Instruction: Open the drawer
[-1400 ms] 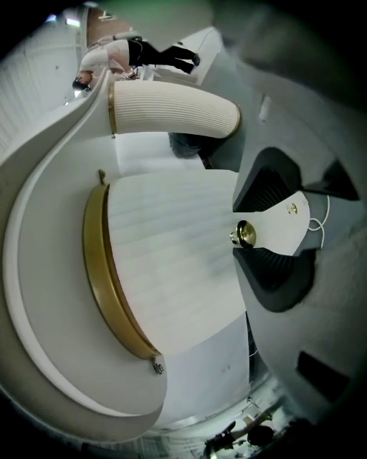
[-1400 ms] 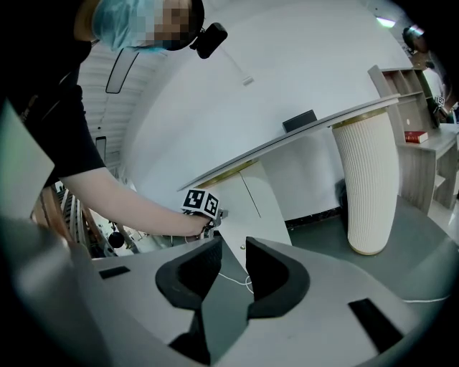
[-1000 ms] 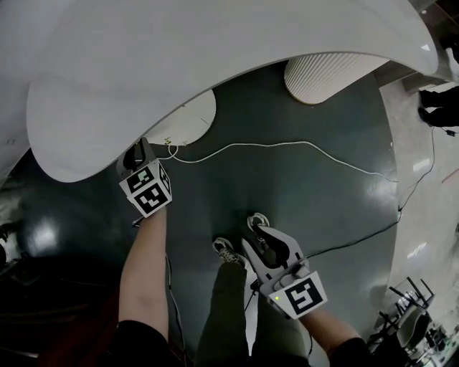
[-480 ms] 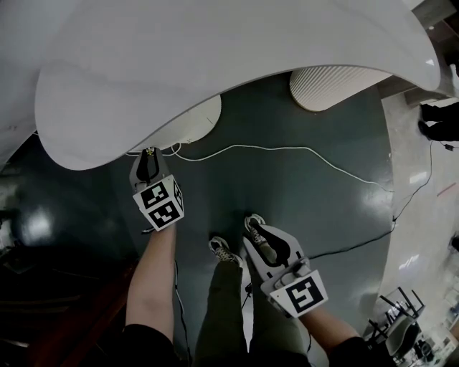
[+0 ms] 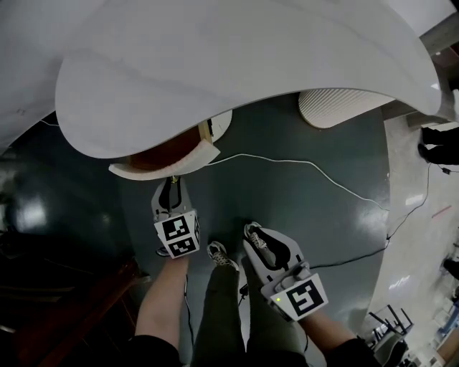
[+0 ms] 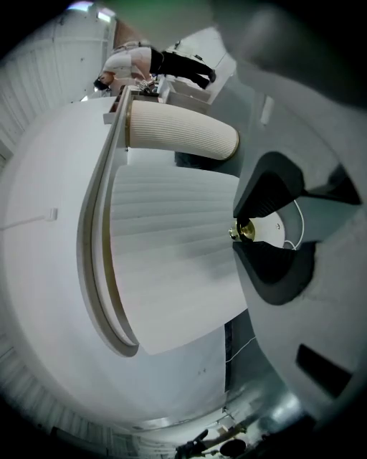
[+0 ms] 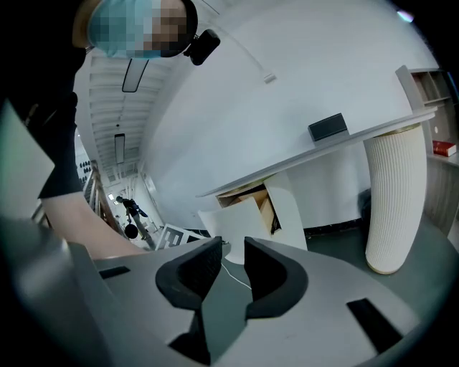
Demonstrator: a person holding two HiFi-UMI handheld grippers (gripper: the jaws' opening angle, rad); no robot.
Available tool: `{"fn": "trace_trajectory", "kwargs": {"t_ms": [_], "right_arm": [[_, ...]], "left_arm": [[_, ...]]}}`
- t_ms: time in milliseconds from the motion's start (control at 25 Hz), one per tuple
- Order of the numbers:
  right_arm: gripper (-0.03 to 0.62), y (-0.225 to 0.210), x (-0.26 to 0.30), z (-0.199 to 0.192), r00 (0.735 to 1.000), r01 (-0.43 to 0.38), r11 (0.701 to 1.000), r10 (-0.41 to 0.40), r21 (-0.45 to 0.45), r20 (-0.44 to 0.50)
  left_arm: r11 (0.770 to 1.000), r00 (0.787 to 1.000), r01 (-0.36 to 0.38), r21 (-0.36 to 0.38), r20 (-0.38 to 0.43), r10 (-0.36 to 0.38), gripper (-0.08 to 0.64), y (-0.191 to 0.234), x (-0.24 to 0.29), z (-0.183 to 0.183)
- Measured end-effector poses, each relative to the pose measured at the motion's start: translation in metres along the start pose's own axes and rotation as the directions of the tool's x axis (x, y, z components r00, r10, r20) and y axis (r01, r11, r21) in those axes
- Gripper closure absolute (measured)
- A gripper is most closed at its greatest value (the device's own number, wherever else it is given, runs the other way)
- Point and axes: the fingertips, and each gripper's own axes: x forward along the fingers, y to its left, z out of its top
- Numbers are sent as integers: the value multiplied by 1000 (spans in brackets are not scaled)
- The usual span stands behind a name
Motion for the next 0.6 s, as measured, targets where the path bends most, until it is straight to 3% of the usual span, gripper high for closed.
{"fn": "trace_trajectory", "kwargs": {"t_ms": [600], "right_arm": [[502, 31, -1, -14, 998, -58, 998, 57, -10, -32]], "left_arm": [[999, 999, 39, 0, -15, -39, 453, -21, -56, -45]]}}
